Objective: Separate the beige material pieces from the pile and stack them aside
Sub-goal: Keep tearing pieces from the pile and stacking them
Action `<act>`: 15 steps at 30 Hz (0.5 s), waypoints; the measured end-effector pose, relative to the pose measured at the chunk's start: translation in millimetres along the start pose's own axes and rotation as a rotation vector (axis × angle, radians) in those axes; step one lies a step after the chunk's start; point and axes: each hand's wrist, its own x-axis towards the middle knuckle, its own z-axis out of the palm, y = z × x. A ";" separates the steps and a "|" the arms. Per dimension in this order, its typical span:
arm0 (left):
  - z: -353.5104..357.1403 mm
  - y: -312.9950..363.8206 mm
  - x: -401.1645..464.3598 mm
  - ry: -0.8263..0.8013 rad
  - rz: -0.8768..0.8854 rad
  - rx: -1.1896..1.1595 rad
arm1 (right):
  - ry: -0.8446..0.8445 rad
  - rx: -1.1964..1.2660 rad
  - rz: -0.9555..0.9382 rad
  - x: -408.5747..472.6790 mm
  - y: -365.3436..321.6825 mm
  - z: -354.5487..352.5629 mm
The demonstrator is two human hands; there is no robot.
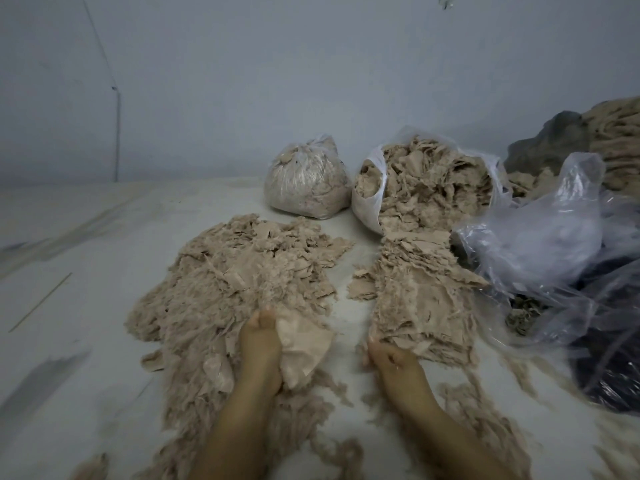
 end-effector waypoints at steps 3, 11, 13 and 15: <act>10.0 -0.5 -9.5 -0.073 0.104 0.073 | -0.308 0.091 0.081 -7.0 -12.2 10.3; 21.0 -19.7 -34.0 -0.280 0.180 0.088 | 0.000 0.738 0.204 -11.4 -39.1 37.8; 21.3 -21.9 -34.5 -0.318 0.189 0.077 | -0.089 0.871 0.344 -9.7 -41.8 33.7; 22.1 -22.9 -32.8 -0.310 0.201 0.075 | -0.213 0.994 0.477 -10.4 -47.0 28.2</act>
